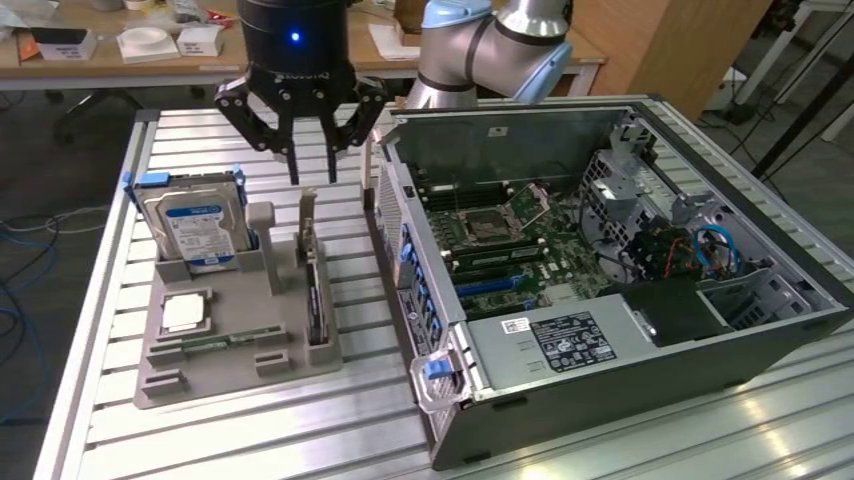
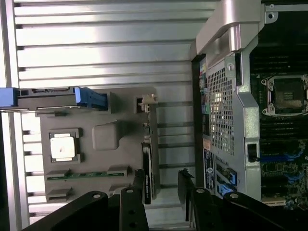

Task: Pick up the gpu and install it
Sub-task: 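Pick up the gpu and move the gpu toward the slot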

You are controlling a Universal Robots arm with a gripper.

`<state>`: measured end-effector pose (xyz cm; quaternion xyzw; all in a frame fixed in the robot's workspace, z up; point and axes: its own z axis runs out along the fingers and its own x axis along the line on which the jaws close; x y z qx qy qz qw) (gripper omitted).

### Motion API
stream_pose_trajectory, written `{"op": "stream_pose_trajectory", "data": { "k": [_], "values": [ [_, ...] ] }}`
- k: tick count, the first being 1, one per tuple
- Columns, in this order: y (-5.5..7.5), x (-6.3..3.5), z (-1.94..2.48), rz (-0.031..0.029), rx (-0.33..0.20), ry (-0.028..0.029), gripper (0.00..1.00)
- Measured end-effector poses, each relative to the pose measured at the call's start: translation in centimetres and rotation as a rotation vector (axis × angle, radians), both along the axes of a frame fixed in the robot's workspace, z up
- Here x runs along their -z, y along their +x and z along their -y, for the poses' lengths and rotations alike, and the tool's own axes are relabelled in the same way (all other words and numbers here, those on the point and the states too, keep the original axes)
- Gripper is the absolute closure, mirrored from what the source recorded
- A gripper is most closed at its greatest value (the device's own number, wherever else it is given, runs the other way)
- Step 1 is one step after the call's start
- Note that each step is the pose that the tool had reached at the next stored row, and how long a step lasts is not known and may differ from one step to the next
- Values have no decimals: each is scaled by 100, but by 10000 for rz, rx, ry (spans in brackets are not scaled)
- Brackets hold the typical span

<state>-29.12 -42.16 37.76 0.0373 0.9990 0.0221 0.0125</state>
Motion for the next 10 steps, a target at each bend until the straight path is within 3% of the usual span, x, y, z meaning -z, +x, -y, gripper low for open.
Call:
{"op": "stream_pose_trajectory", "data": {
  "k": [10],
  "values": [
    [-6, 156, 207, 1, 0, 2, 58]
  ]
}}
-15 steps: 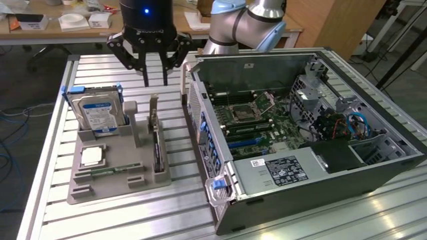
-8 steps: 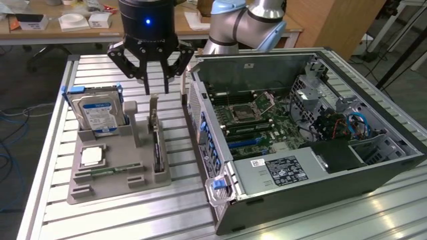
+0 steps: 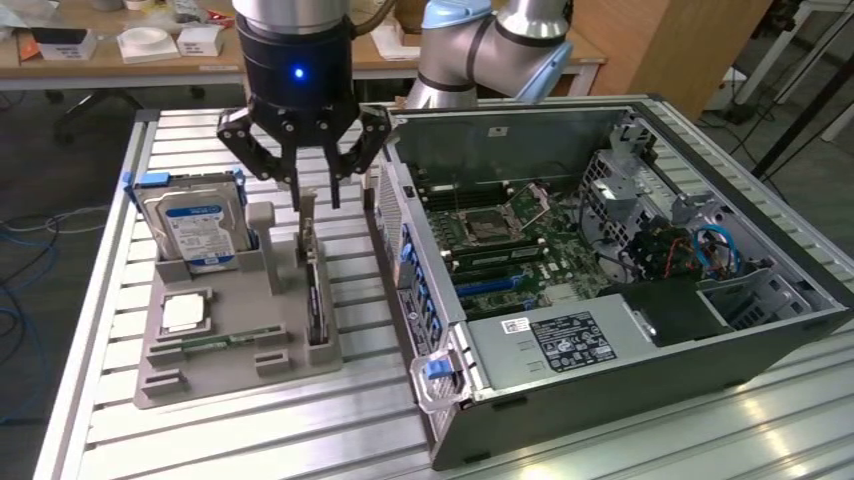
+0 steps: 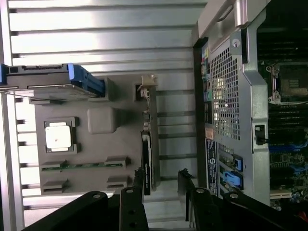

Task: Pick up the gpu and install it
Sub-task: 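Pick up the gpu and move the gpu toward the slot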

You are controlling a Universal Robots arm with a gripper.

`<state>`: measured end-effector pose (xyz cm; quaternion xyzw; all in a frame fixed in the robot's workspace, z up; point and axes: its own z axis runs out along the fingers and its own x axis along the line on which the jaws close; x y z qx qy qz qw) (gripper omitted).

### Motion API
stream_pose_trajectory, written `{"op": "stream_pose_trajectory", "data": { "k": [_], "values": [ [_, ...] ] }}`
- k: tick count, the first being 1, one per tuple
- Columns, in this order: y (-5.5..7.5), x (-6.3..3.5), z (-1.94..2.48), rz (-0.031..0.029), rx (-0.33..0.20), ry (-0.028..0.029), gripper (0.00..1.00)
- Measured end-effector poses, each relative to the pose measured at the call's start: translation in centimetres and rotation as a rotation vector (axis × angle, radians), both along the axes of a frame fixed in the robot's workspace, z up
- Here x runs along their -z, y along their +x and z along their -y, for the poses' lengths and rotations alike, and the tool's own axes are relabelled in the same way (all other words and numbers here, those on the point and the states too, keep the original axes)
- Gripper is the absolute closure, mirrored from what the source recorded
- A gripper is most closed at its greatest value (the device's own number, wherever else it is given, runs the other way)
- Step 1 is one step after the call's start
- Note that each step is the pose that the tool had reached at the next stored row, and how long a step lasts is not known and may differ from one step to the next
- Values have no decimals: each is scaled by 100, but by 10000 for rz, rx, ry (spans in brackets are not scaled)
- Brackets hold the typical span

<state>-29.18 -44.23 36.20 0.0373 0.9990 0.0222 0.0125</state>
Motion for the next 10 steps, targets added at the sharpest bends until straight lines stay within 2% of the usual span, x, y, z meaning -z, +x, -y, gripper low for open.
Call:
{"op": "stream_pose_trajectory", "data": {
  "k": [2, 7, 10],
  "values": [
    [-7, 36, 18, 0, 1, -1, 58],
    [-22, 125, 20, -1, -1, -2, 58],
    [-23, 131, 19, -3, 1, -3, 58]
  ]
}}
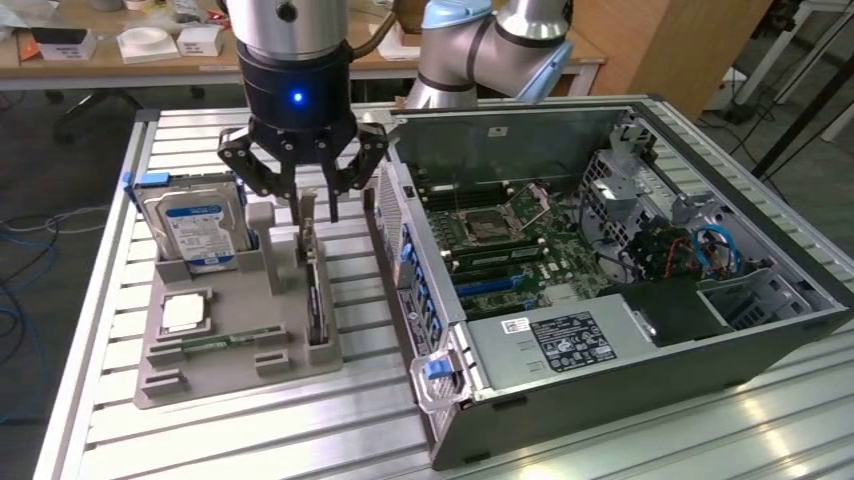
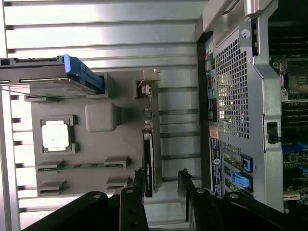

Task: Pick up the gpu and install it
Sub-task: 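Pick up the gpu and move the gpu toward the slot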

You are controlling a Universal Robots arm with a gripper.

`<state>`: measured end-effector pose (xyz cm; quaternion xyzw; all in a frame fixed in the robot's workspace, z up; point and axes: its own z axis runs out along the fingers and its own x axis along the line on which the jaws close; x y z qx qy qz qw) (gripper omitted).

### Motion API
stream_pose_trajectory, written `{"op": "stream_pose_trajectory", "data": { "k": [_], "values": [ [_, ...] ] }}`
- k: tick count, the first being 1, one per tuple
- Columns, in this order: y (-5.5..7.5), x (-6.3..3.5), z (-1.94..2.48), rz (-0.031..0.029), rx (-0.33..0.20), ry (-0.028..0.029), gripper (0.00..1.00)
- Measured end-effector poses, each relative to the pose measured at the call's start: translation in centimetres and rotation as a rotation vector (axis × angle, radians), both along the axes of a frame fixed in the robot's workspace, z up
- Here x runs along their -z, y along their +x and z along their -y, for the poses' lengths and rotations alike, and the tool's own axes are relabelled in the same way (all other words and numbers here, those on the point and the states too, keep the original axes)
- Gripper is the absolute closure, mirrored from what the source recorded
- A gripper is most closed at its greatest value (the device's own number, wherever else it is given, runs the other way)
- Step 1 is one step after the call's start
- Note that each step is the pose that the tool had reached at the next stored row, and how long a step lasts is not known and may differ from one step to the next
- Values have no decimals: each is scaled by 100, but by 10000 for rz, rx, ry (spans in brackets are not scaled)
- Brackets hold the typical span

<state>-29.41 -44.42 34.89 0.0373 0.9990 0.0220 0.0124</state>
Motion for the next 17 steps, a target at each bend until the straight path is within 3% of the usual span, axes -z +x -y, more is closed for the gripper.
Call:
{"op": "stream_pose_trajectory", "data": {
  "k": [6, 8, 17],
  "values": [
    [0, 1, 0, 1, 0, 1, 57],
    [0, 2, 0, 1, 0, 1, 51],
    [0, 99, -1, 9, 1, 5, 51]
  ]
}}
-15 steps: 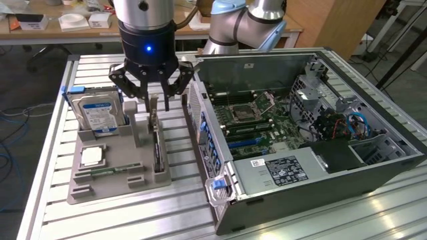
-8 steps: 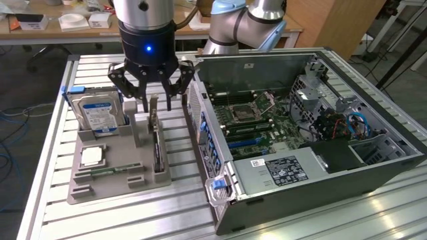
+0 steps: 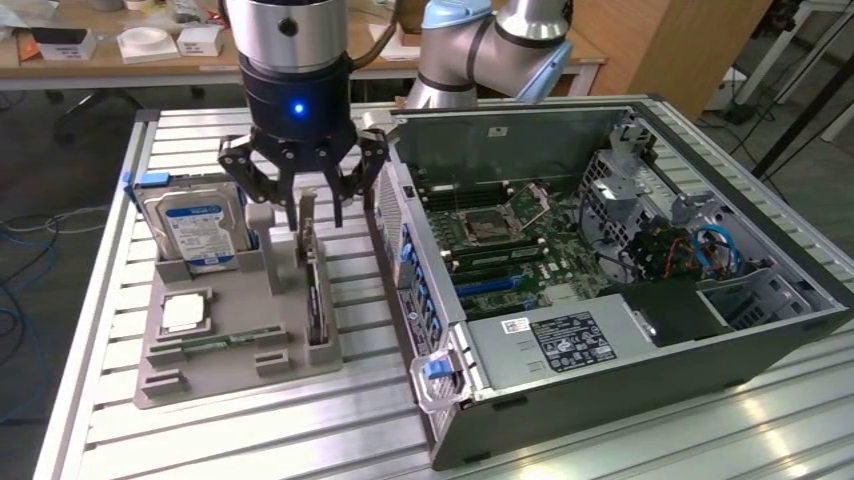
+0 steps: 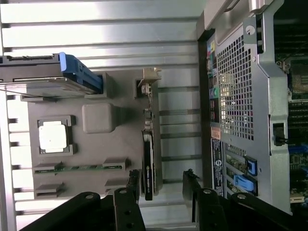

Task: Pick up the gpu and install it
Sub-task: 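Pick up the gpu and move the gpu toward the slot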

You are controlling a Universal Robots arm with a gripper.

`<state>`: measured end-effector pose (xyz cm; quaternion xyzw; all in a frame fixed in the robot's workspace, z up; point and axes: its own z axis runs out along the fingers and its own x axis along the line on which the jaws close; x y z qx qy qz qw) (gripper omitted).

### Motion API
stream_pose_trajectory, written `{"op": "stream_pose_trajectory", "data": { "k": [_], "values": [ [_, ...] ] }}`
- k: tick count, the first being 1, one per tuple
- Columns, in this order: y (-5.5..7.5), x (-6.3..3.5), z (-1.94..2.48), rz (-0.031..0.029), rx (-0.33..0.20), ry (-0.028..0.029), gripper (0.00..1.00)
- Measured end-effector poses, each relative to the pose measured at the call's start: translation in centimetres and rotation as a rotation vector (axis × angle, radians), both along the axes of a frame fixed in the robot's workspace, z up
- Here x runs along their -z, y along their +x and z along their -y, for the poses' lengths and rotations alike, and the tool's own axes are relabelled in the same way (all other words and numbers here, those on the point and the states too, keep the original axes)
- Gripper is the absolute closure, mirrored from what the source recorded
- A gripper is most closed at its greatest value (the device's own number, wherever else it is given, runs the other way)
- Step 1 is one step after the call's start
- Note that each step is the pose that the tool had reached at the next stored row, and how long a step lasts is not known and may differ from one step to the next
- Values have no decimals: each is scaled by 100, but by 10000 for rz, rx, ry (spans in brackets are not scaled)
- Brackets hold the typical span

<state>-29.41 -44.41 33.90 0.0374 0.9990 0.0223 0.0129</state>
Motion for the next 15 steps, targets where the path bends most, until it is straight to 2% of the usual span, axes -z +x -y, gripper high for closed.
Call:
{"op": "stream_pose_trajectory", "data": {
  "k": [15],
  "values": [
    [0, 189, 0, 0, 0, -1, 51]
  ]
}}
